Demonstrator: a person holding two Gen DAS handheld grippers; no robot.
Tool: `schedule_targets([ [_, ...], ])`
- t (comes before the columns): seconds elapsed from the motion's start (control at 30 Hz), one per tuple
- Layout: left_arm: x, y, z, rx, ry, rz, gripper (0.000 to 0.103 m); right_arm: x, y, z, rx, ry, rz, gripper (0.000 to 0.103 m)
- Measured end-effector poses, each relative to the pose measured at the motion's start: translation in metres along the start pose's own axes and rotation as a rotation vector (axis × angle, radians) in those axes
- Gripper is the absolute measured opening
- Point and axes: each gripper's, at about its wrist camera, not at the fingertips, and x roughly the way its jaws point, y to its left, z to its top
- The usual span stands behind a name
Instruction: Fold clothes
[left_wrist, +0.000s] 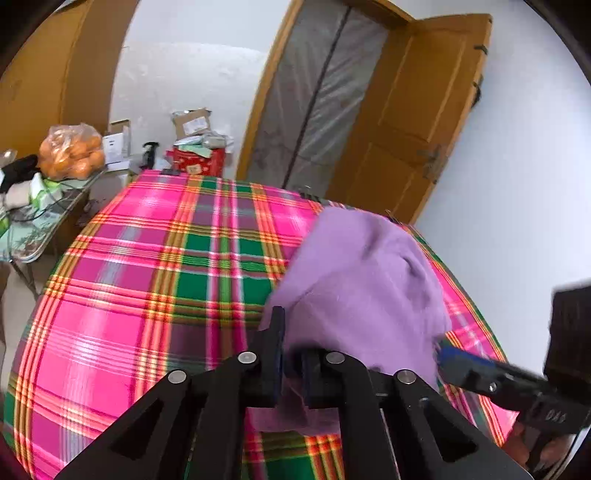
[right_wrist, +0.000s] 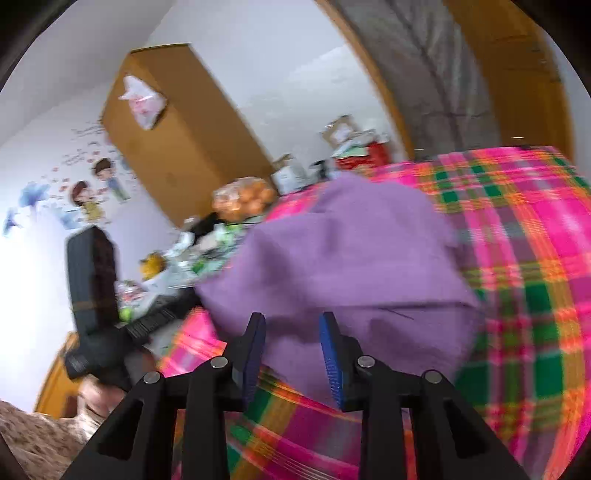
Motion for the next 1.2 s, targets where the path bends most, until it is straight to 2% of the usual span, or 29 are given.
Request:
schedule_targets([
  [0.07, -0.002, 0.009, 0.004, -0.033, -0.014, 0.006, 0.007, -0.011, -0.015, -0.007, 0.015, -0.027, -0.056, 0.033],
  [0.1, -0.003, 0.012, 0.006, -0.045, -0.022, 0.008, 0.007, -0.014, -0.021, -0.01, 0.025, -0.035, -0.099, 0.036],
  [0.17, -0.005, 0.016, 0.008, -0.047, -0.037, 0.024, 0.007, -0.017, -0.035, -0.013, 0.051, -0.034, -0.194, 0.038],
  [0.23, -0.009, 0.019, 0.007, -0.049, -0.047, 0.027, 0.007, -0.016, -0.048, -0.013, 0.091, -0.021, -0.235, 0.039],
  [0.3, -0.011, 0.022, 0.008, -0.055, -0.056, 0.031, 0.007, -0.01, -0.058, -0.014, 0.131, -0.002, -0.225, 0.044],
  [0.47, -0.019, 0.03, 0.013, -0.068, -0.091, 0.06, 0.005, 0.017, -0.067, -0.013, 0.191, 0.083, -0.191, 0.044],
  [0.5, -0.021, 0.032, 0.014, -0.067, -0.1, 0.069, 0.005, 0.02, -0.067, -0.013, 0.194, 0.088, -0.183, 0.037],
  [0.53, -0.023, 0.034, 0.014, -0.068, -0.108, 0.078, 0.004, 0.02, -0.067, -0.011, 0.191, 0.086, -0.184, 0.025],
  [0.6, -0.027, 0.039, 0.015, -0.071, -0.123, 0.095, 0.004, 0.017, -0.063, -0.006, 0.165, 0.062, -0.202, 0.015],
  [0.7, -0.033, 0.048, 0.017, -0.082, -0.135, 0.11, 0.004, 0.008, -0.052, 0.007, 0.116, 0.018, -0.205, 0.011],
  [0.93, -0.047, 0.069, 0.016, -0.118, -0.163, 0.147, 0.004, -0.005, -0.005, 0.053, -0.021, -0.118, -0.178, 0.009],
  [1.2, -0.064, 0.089, 0.01, -0.162, -0.188, 0.204, 0.004, 0.024, 0.05, 0.087, -0.128, -0.158, -0.049, 0.009],
])
